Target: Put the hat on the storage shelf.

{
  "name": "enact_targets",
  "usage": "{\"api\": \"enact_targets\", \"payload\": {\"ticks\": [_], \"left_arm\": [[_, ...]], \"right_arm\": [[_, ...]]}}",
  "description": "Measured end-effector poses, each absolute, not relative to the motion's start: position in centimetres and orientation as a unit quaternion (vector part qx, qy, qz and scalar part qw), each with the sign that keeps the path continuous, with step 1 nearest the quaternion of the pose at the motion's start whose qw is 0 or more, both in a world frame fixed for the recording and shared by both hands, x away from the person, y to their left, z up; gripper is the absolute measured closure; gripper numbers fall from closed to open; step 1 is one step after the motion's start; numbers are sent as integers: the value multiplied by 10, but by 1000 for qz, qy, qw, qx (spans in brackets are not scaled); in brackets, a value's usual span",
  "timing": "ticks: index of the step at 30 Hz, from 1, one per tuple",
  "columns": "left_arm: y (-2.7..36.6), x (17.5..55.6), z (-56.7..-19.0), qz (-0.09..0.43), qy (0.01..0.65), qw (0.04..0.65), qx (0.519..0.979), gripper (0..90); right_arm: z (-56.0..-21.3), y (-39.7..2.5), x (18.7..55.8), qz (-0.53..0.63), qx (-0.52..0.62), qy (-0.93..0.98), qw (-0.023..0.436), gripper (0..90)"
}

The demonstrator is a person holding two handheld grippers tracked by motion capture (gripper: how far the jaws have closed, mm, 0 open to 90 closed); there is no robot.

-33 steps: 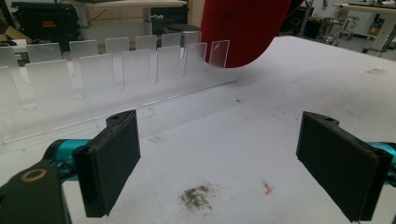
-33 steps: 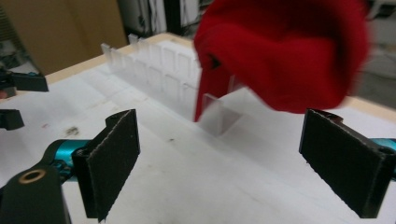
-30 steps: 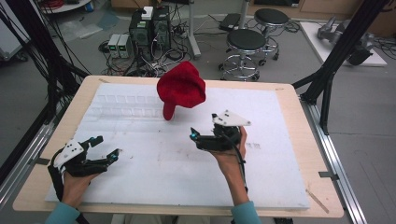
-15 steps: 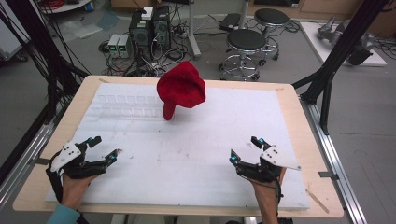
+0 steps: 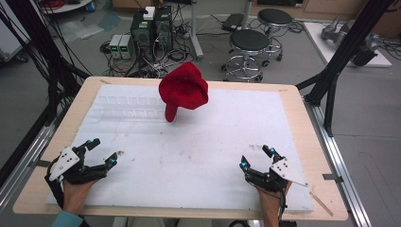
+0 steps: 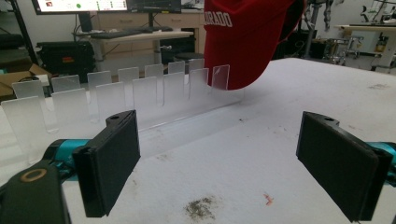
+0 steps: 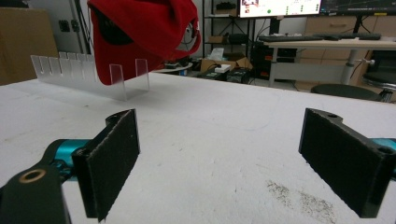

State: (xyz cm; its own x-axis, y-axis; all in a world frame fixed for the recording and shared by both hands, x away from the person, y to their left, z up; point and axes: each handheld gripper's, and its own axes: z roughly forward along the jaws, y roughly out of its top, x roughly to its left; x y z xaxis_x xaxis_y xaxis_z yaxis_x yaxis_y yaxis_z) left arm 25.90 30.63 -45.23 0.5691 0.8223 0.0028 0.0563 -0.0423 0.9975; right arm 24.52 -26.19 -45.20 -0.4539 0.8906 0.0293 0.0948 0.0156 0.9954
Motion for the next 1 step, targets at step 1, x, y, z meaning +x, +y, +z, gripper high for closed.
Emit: {"api": "enact_targets", "payload": {"ticks": [1], "left_arm": [[306,259,-452,320,337,604,648,139]], "right_arm": [[-452,-262,245,580,393,625,345,113]]}}
